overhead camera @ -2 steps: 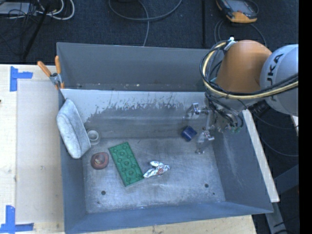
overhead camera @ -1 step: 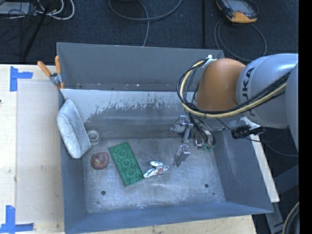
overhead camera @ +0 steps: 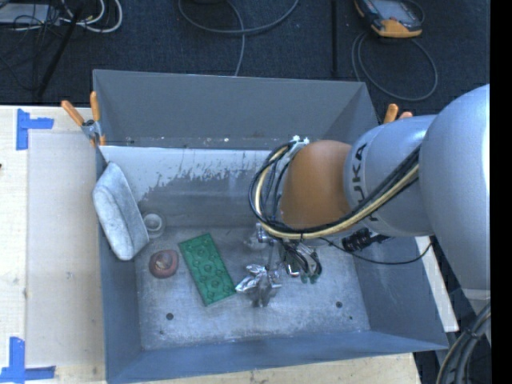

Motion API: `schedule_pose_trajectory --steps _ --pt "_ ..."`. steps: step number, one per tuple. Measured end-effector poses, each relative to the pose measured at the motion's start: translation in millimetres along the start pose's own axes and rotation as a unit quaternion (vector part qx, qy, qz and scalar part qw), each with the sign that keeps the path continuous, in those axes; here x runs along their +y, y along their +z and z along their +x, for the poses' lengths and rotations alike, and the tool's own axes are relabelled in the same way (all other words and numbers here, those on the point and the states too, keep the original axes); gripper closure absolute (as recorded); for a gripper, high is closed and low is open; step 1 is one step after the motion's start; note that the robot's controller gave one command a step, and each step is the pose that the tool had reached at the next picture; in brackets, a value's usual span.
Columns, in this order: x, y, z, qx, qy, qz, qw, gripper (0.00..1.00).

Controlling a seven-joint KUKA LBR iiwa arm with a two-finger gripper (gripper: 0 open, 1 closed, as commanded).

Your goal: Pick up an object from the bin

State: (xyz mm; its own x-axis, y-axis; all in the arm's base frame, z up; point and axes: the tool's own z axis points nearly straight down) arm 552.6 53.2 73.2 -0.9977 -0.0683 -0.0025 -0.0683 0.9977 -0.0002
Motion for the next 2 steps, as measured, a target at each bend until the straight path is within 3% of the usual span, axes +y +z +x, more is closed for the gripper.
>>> schedule_pose_trajectory --steps 1,2 --pt "0.7 -2.1 -2.0 -0.0031 -0.001 0.000 1.0000 1.00" --pt "-5.9 -179.0 -0.1 -0.0034 -0.051 0.000 0.9987 1.00"
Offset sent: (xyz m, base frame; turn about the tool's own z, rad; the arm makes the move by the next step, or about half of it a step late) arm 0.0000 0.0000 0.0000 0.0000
